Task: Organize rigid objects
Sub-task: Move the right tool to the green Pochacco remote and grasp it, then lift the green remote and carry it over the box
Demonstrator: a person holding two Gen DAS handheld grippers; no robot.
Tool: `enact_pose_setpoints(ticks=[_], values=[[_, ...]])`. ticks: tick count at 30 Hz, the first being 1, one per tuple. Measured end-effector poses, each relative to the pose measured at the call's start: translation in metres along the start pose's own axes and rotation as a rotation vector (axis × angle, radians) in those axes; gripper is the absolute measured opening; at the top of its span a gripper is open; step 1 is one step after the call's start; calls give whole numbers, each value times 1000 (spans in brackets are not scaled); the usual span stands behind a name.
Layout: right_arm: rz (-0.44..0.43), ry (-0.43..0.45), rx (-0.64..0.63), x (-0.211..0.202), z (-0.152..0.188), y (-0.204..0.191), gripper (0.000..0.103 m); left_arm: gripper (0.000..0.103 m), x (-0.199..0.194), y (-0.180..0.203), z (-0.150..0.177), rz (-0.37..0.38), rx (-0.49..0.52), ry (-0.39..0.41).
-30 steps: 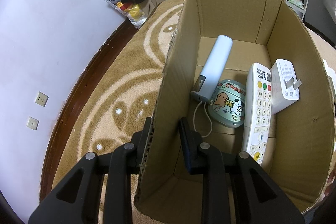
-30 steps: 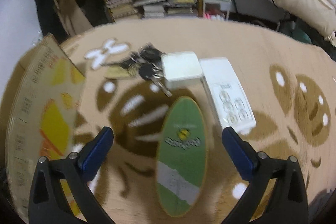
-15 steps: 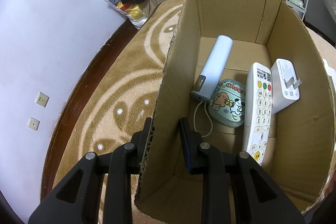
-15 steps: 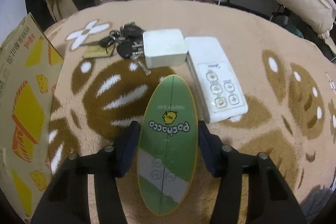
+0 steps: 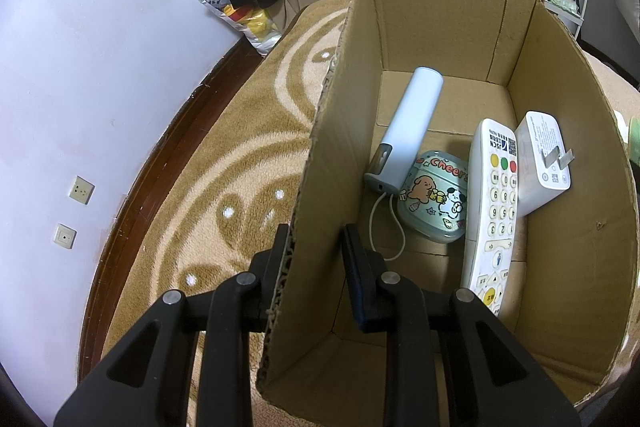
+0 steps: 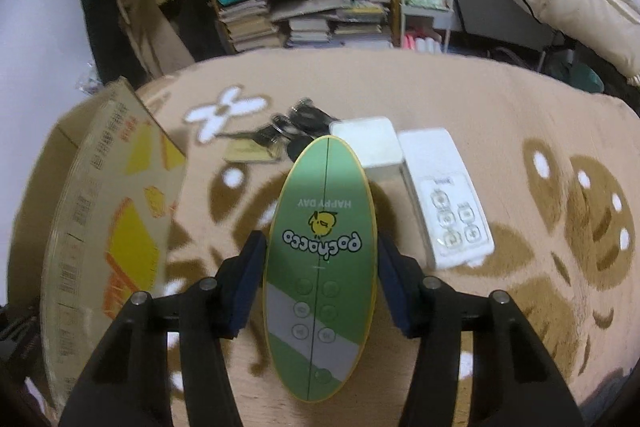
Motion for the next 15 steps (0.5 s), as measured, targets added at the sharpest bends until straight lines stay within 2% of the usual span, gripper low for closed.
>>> enact_pose_setpoints(ticks=[8,15], values=[[-57,49,-8,-14,-11,-12,58,25,0,0,0,-1,1,0],[-120,133,-26,-42,-24,-30,58,25,0,0,0,-1,1,0]])
Point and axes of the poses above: each gripper's, at about its wrist camera, not at the fingertips, and x roughly the way its jaws point, y to its right, z to its underside, the point moved 4 cm from there along x, roughly the way its jaws point, and after that the axes turned 8 degrees about -x, right-handed, at the moved point
